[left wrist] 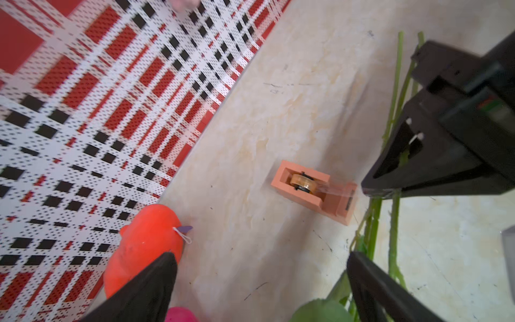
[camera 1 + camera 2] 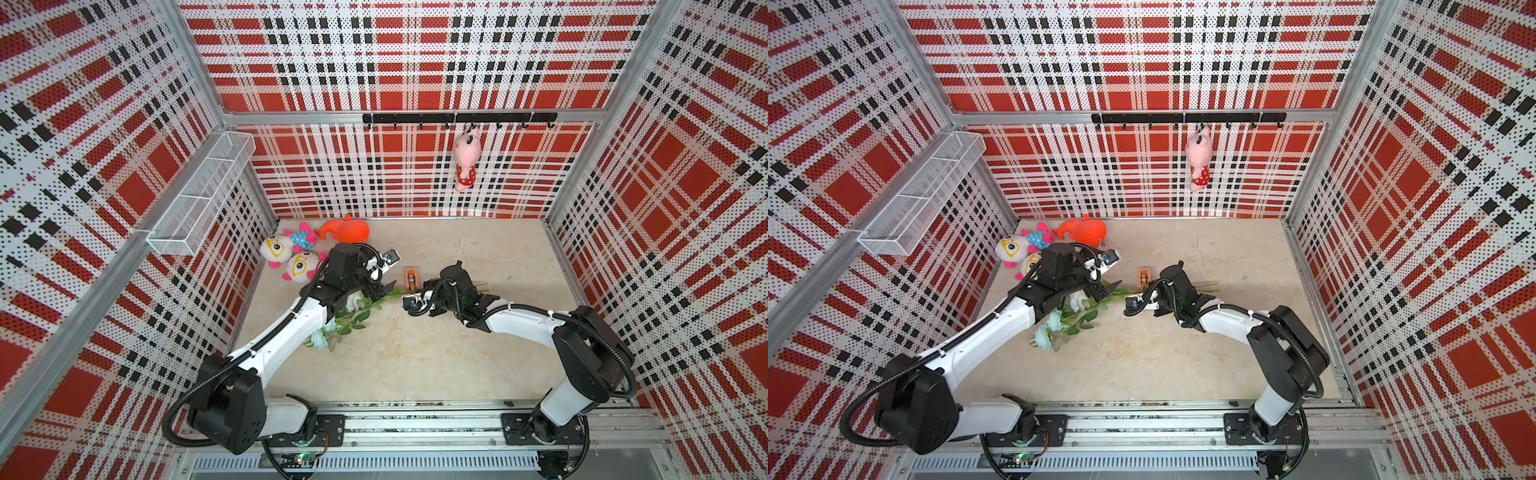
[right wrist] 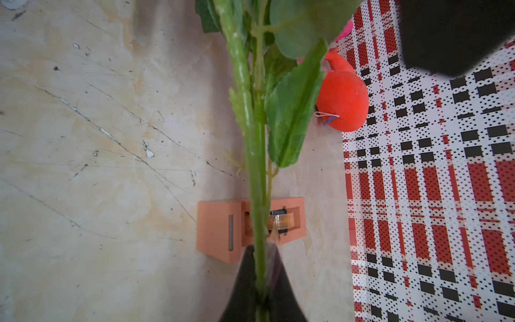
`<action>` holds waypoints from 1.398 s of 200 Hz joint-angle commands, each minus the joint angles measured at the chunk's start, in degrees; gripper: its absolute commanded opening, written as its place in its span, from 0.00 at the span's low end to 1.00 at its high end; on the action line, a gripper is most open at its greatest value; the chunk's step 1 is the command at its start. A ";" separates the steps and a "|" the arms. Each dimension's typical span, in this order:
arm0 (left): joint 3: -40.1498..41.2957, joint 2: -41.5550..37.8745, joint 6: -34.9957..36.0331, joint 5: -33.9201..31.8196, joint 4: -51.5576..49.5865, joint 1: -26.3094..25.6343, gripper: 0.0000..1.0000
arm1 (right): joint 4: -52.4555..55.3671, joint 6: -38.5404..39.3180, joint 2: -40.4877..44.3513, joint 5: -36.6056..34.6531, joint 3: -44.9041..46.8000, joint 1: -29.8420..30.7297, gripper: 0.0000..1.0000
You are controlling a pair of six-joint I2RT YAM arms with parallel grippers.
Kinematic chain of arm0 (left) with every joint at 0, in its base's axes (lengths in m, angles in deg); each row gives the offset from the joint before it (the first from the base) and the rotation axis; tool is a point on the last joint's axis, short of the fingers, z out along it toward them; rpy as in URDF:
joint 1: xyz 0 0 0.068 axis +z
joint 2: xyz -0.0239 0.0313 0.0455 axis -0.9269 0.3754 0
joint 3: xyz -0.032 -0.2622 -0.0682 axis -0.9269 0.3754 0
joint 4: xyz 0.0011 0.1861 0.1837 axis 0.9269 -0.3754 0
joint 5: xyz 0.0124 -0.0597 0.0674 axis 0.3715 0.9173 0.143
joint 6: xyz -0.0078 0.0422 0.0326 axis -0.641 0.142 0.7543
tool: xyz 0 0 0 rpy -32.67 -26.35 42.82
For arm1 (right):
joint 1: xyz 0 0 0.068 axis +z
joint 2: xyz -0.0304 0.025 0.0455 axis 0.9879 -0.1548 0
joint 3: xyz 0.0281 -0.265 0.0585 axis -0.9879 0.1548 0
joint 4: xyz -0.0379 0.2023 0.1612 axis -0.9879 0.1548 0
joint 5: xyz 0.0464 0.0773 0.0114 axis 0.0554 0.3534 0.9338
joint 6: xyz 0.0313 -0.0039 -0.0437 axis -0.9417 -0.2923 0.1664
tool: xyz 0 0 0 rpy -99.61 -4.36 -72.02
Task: Wrap bouquets with tape
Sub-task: Wrap the tape around the bouquet.
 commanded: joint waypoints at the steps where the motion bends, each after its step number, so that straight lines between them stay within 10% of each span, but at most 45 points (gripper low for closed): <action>1: -1.18 3.91 2.24 -2.30 -2.92 -1.72 0.99 | -1.51 0.59 0.79 2.46 -2.00 0.11 0.00; 118: 1.07 -2.39 3.63 8.87 0.80 2.65 0.99 | -2.37 2.39 0.02 1.37 -1.82 0.11 0.00; 279: 2.25 5.81 6.25 -3.40 0.68 -4.01 0.99 | -2.40 2.15 -0.33 4.30 -2.69 -0.24 0.00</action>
